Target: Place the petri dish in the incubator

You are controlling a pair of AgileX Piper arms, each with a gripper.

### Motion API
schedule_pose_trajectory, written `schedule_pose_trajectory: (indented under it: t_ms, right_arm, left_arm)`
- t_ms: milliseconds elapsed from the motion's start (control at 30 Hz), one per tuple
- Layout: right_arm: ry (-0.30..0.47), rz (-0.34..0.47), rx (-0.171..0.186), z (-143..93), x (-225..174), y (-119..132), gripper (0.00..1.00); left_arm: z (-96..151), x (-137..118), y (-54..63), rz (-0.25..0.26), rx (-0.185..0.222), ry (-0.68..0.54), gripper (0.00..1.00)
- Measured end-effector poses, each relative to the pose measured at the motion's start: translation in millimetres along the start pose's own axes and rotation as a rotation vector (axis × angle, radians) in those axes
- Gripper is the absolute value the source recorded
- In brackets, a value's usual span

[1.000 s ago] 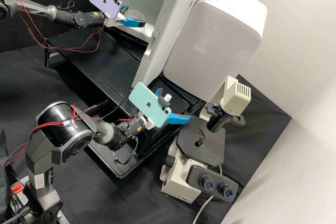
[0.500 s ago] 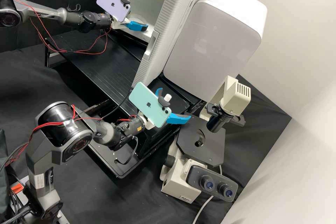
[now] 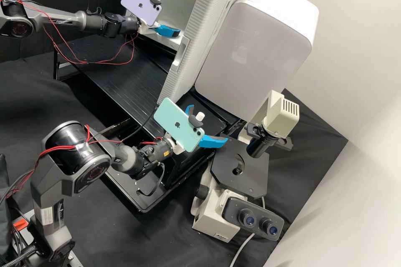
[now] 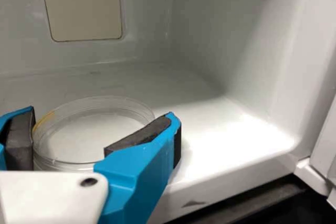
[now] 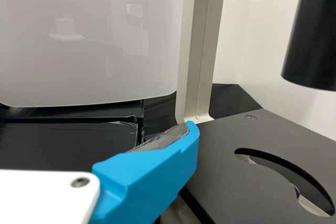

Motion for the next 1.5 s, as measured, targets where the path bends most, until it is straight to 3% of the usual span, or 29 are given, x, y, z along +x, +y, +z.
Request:
schedule_pose_trajectory:
  t_ms: [267,800,833,1500]
  right_arm:
    - [0.000,0.000,0.000,0.0,0.0,0.0,1.00]
    - [0.000,0.000,0.000,0.0,0.0,0.0,1.00]
    - [0.000,0.000,0.000,0.0,0.0,0.0,1.00]
    - [0.000,0.000,0.000,0.0,0.0,0.0,1.00]
  left_arm:
    - [2.5,11.8,-1.3,0.024,-0.028,0.004,0.00]
    - [3.3,25.1,-5.2,0.055,-0.041,0.019,0.00]
    - [3.4,25.0,-4.8,0.056,-0.041,0.018,1.00]
    - [3.1,25.6,-6.1,0.053,-0.032,0.019,1.00]
